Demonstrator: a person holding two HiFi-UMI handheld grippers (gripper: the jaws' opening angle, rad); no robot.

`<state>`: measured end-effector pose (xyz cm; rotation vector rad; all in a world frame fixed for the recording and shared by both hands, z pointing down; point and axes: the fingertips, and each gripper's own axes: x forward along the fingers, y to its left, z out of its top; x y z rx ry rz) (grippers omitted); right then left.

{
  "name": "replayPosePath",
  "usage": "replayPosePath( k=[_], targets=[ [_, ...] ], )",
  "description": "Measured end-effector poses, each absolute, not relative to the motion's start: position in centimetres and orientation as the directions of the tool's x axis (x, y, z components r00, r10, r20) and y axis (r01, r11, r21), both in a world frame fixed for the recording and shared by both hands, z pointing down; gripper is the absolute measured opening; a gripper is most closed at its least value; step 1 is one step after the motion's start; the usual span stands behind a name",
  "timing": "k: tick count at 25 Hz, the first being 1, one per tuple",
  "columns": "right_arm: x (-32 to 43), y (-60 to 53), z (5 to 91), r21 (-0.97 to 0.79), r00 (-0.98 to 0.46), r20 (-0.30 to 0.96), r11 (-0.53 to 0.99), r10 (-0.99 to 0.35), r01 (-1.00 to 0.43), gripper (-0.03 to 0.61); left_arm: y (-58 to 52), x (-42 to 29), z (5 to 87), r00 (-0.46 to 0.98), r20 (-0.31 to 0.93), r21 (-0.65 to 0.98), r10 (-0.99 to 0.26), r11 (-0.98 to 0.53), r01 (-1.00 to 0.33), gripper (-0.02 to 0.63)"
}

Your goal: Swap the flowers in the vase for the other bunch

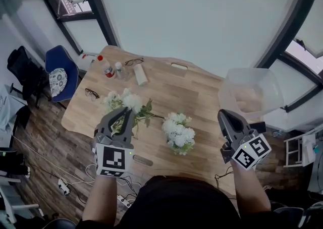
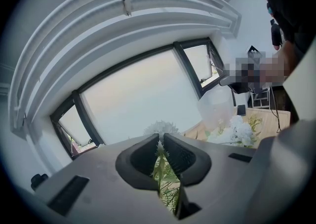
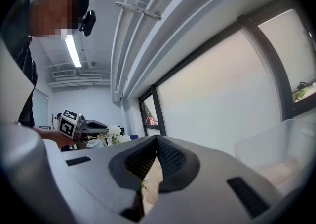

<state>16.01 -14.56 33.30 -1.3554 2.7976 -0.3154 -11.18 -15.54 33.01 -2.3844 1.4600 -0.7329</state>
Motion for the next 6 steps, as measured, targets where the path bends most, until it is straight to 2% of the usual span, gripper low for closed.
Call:
replayPosePath(
  k=[6],
  targets=[
    [15.97, -14.77, 33.23, -0.198, -0.638, 0.067, 0.616, -0.767, -0.762, 0.026, -15.87, -10.98, 32.81, 0.368, 0.281, -0.459, -0.886, -0.461, -0.76, 0.031]
  ],
)
